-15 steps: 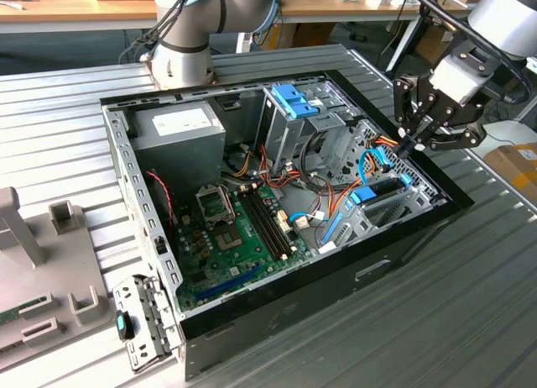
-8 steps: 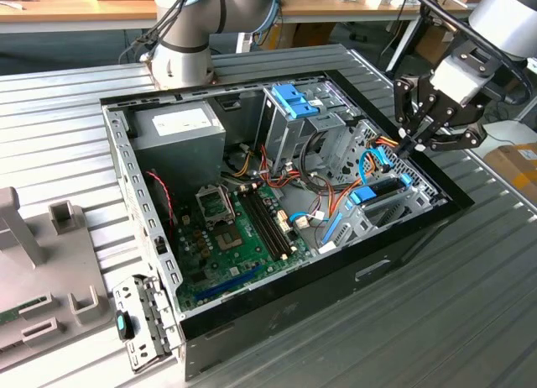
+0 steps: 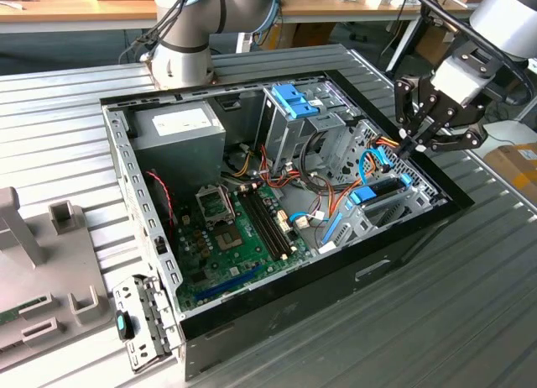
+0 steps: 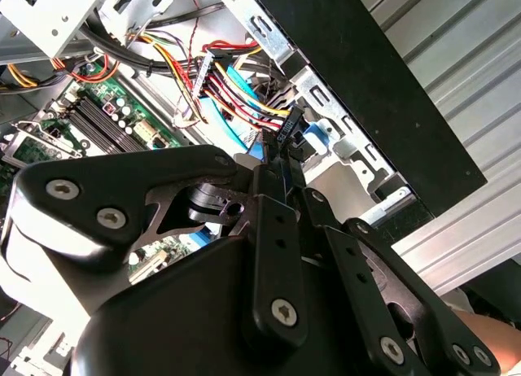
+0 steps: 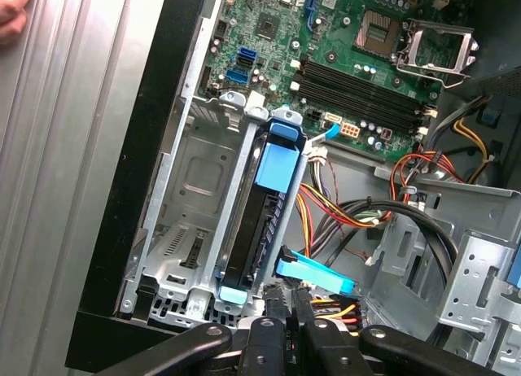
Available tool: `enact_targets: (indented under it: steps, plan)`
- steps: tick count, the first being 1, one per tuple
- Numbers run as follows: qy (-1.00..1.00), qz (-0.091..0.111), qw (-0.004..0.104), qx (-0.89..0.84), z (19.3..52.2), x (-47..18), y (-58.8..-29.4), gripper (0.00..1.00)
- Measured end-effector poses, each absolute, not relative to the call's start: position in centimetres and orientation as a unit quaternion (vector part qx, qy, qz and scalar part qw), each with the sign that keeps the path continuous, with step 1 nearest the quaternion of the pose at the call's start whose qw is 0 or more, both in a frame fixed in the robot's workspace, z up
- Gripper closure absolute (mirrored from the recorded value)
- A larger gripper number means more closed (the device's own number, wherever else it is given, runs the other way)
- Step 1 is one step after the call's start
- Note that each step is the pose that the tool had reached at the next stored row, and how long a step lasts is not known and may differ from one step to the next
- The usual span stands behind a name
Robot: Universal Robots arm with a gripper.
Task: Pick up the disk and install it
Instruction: 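Insert the first disk wire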
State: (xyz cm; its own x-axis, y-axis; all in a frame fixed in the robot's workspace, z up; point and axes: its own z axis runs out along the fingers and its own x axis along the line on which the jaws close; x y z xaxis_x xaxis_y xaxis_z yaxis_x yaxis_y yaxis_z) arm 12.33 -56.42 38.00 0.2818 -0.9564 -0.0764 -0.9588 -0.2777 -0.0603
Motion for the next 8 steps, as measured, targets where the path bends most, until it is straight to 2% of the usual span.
enact_targets:
  steps: [8]
  plan:
    - [0.599,0.013,0.047,-0.799,37.95,12.33,-56.45,0.84]
